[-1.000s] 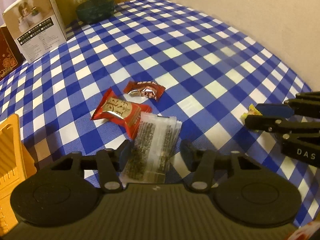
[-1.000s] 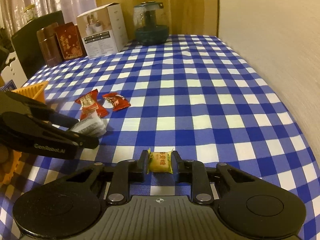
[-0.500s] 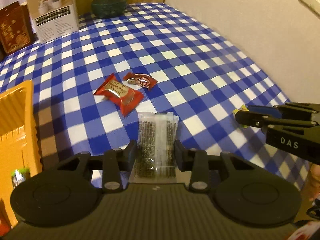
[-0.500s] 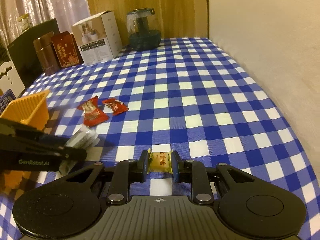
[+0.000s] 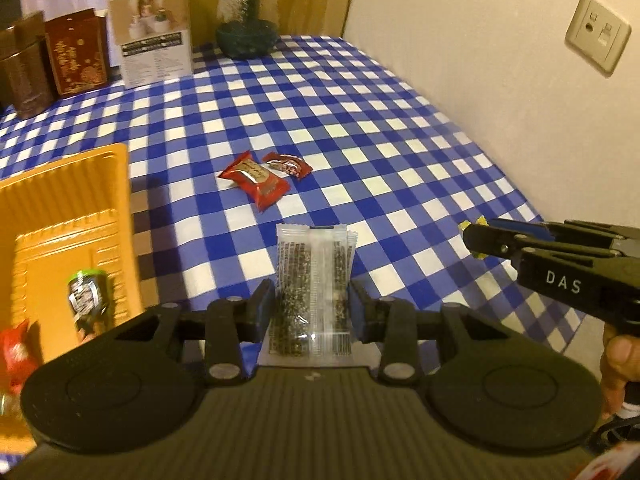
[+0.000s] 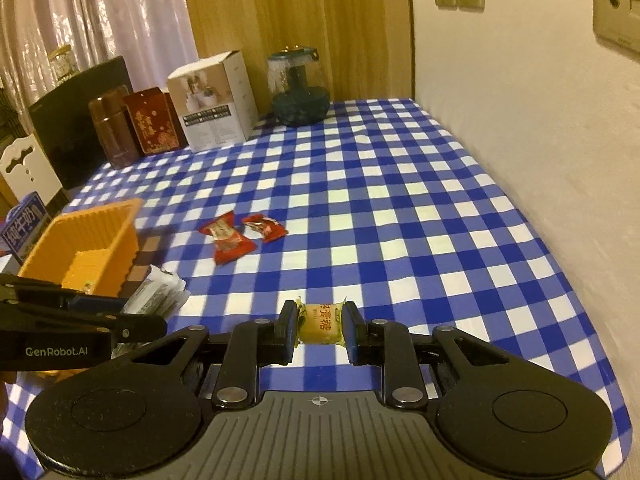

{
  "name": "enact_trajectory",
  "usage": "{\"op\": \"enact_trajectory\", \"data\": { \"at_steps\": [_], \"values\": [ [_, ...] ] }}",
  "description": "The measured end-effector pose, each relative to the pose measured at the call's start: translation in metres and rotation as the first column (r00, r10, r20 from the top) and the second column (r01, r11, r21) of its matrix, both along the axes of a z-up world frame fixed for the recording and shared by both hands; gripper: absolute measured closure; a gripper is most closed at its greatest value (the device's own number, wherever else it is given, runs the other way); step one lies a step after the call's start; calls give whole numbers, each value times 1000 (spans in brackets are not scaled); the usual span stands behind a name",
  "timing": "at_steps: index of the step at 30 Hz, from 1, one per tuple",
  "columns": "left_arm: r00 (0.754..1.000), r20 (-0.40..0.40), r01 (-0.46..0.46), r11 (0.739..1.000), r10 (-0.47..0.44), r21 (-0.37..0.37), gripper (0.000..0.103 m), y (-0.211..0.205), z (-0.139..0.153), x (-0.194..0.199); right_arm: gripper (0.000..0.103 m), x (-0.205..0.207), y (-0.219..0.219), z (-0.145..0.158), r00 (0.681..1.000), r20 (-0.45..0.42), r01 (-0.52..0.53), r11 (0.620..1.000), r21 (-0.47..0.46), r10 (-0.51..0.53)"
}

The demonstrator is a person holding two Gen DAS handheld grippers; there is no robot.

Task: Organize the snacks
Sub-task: 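Carry the seed packet and yellow candy toward the orange tray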

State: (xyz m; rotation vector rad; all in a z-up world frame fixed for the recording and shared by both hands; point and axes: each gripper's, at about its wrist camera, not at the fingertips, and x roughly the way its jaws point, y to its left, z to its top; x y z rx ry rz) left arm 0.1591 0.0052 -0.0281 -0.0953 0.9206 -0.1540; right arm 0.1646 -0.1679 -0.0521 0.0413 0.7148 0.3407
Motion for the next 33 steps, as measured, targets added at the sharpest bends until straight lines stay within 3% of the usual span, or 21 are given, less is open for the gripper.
{"op": "enact_trajectory", "data": {
  "at_steps": [19, 33],
  "values": [
    [994, 40, -104, 995, 104, -5, 68, 50, 38, -82, 79, -60, 66, 41, 992, 45, -117, 993, -6, 117],
    [973, 53, -226, 974, 225, 10, 68, 108, 47, -125, 79, -80, 126, 44, 970, 51, -235, 972, -29, 236]
  ]
}}
